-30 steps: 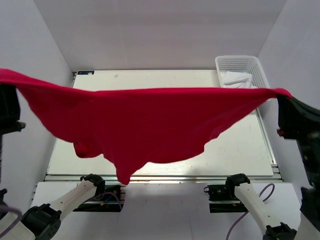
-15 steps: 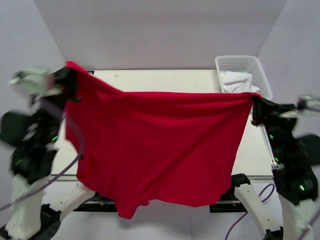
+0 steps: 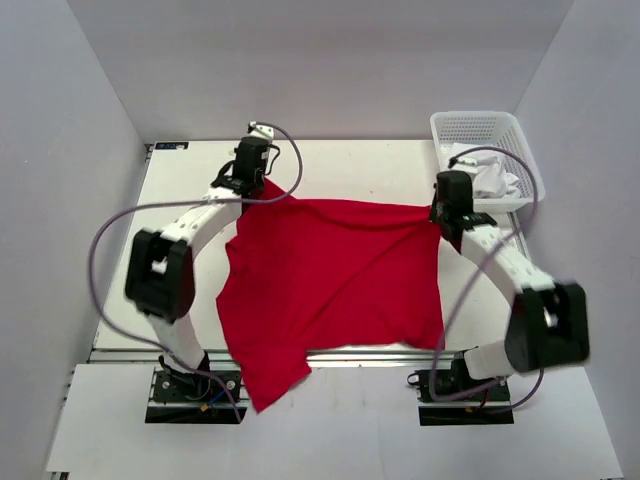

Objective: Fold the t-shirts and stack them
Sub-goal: Flatten out the tshirt

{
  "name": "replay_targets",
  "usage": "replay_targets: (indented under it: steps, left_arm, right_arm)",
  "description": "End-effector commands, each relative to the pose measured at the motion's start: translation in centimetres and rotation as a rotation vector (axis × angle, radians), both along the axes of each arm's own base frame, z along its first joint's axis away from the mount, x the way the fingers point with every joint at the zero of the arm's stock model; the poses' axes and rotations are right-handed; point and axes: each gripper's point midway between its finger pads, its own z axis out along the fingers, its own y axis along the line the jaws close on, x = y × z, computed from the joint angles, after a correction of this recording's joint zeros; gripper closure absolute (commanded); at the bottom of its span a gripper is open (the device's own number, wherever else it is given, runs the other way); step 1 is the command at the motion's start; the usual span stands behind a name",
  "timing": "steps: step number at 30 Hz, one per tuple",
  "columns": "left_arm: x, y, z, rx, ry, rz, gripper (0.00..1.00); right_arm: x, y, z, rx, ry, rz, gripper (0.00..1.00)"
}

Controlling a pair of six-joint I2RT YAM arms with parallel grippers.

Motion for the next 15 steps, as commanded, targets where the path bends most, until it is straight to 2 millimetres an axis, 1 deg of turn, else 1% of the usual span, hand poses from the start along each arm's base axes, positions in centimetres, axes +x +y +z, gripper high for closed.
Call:
replay_targets:
  steps: [1, 2, 3, 4, 5, 6, 7, 8, 9, 10, 11, 12, 13, 14, 15]
  left_arm:
    - [4.6, 0.9, 4.0, -0.083, -0.152, 0.061, 1.00]
    - [5.7, 0.8, 3.0, -0.090, -0.139, 0.062, 1.00]
    - [7.3, 0.9, -0.3, -0.079, -0.087, 0.062, 1.00]
    - [8.8, 0.3, 0.7, -0.082, -0.101, 0.048, 1.00]
    - [9.9, 0.7, 0.1, -0.077, -0.097, 0.049, 1.00]
    - [11.6, 0.8, -1.4, -0.062, -0.079, 0.055, 1.00]
    - [12.2, 0.5, -2.3, -0.053, -0.056, 0.043, 1.00]
    - [12.9, 0.9, -3.0, -0.048, -0.042, 0.052, 1.00]
    - [14.1, 1.0, -1.7, -0.069, -0.068, 0.053, 1.00]
    - [14.4, 0.9, -4.1, -0.054, -0.016, 0.055, 1.00]
    - [15.0, 1.4, -4.2, -0.060, -0.020, 0.057, 1.00]
    - [15.2, 1.1, -4.2, -0.066, -0.023, 0.048, 1.00]
    - [15.3, 1.6, -4.2, -0.070, -0.022, 0.049, 1.00]
    - [15.6, 1.4, -4.6, -0.077, -0.021, 0.037, 1.00]
    - [15.7, 1.5, -4.7, -0.088, -0.018, 0.024, 1.00]
  right_arm:
    - [5.9, -1.0, 2.3, -0.028, -0.107, -0.077, 1.00]
    - [7.1, -1.0, 1.1, -0.027, -0.093, -0.069, 1.00]
    - [8.3, -0.7, 1.6, -0.033, -0.103, -0.057, 1.00]
    - [9.7, -0.6, 1.1, -0.033, -0.088, -0.050, 1.00]
    - [10.4, -0.7, -0.9, -0.043, -0.039, -0.039, 1.00]
    - [11.7, -0.4, 0.1, -0.032, -0.064, -0.033, 1.00]
    - [13.0, -0.5, -0.4, -0.025, -0.060, -0.032, 1.00]
    - [14.2, 0.0, -0.9, -0.025, -0.054, -0.012, 1.00]
    - [14.3, 0.3, -1.7, -0.023, -0.022, 0.000, 1.00]
    - [15.9, 0.6, -1.0, -0.015, -0.044, 0.007, 1.00]
    - [16.2, 0.6, -2.2, -0.024, -0.016, 0.010, 1.00]
    - [16.6, 0.6, -2.4, -0.020, -0.013, 0.010, 1.00]
    - [17.0, 0.4, -3.3, -0.024, 0.008, 0.004, 1.00]
    - [18.0, 0.4, -2.5, -0.030, -0.011, 0.008, 1.00]
    - [18.2, 0.5, -2.5, -0.026, -0.004, 0.012, 1.00]
